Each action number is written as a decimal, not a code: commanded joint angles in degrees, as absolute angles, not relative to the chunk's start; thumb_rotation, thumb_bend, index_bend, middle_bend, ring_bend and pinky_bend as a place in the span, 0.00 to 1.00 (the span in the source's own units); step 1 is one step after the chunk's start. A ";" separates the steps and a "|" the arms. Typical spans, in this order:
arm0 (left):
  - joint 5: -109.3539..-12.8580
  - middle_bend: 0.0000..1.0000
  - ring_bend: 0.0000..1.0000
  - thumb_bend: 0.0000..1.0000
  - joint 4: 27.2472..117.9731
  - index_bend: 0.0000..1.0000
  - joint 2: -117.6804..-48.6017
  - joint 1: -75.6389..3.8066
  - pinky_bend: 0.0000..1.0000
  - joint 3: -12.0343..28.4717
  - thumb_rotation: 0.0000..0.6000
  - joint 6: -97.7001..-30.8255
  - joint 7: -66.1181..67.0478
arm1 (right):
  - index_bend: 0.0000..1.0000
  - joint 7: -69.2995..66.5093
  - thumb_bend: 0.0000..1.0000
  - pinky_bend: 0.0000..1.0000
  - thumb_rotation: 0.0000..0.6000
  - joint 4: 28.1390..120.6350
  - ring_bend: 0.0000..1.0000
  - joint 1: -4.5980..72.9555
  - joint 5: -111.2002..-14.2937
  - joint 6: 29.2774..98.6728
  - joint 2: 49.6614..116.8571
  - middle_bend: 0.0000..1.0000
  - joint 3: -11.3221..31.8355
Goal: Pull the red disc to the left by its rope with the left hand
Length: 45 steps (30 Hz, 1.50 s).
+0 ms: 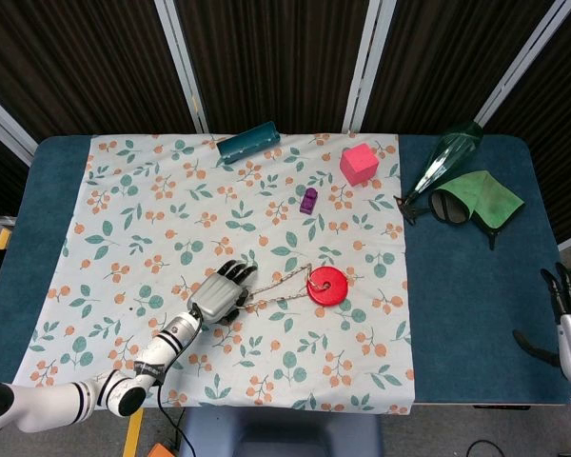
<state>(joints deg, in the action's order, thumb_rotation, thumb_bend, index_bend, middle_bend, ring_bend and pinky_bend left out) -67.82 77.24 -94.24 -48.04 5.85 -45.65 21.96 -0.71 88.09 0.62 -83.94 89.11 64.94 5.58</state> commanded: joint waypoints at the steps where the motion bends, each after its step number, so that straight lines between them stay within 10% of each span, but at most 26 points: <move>1: -67.87 0.00 0.00 0.62 78.13 0.77 -93.43 -46.98 0.04 6.07 1.00 -48.02 21.71 | 0.00 -0.69 0.30 0.00 1.00 88.18 0.00 0.67 -84.04 89.13 64.87 0.00 5.60; 26: -60.70 0.10 0.00 0.76 65.03 0.87 -72.62 -20.85 0.14 6.70 1.00 -72.01 7.75 | 0.00 3.06 0.30 0.00 1.00 88.71 0.00 2.71 -85.03 87.56 65.67 0.00 5.88; 45: -73.14 0.16 0.00 0.76 72.18 0.87 -74.18 -24.58 0.16 10.66 1.00 -77.58 6.59 | 0.00 2.13 0.30 0.00 1.00 88.20 0.00 2.51 -84.71 87.51 66.29 0.00 5.43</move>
